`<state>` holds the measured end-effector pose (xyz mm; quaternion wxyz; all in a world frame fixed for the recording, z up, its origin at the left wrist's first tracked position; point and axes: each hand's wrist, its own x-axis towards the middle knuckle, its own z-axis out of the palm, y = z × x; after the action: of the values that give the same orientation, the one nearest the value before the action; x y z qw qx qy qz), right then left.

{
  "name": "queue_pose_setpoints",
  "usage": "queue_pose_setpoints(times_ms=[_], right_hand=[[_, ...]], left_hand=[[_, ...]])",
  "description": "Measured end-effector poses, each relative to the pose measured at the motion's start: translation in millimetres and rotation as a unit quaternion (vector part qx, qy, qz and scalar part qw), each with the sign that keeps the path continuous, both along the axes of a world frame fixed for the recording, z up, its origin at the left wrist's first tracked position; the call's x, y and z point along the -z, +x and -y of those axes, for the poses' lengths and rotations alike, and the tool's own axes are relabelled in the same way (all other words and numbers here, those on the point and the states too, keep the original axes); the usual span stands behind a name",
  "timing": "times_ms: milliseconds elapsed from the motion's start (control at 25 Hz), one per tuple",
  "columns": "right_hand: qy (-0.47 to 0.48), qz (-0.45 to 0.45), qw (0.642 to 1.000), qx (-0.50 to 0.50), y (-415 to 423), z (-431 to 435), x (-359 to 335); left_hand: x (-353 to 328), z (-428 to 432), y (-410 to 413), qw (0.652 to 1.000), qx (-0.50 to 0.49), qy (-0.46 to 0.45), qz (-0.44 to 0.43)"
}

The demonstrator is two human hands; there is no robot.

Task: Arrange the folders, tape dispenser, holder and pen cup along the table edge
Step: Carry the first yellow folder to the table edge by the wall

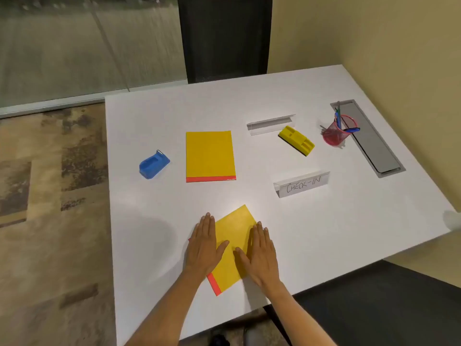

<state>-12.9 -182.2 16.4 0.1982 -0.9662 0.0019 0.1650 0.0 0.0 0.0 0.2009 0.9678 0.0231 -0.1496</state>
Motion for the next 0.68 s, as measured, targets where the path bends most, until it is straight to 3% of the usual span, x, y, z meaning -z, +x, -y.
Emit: queue_pose_setpoints(times_ms=[320, 680], right_hand=[[-0.002, -0.074, 0.997, -0.010, -6.2, 1.5, 8.8], [0.024, -0.096, 0.995, -0.004, -2.7, 2.1, 8.5]], left_hand=[[0.8, 4.7, -1.3, 0.999, 0.038, 0.024, -0.020], [-12.9, 19.1, 46.0, 0.994, -0.033, 0.078, -0.069]])
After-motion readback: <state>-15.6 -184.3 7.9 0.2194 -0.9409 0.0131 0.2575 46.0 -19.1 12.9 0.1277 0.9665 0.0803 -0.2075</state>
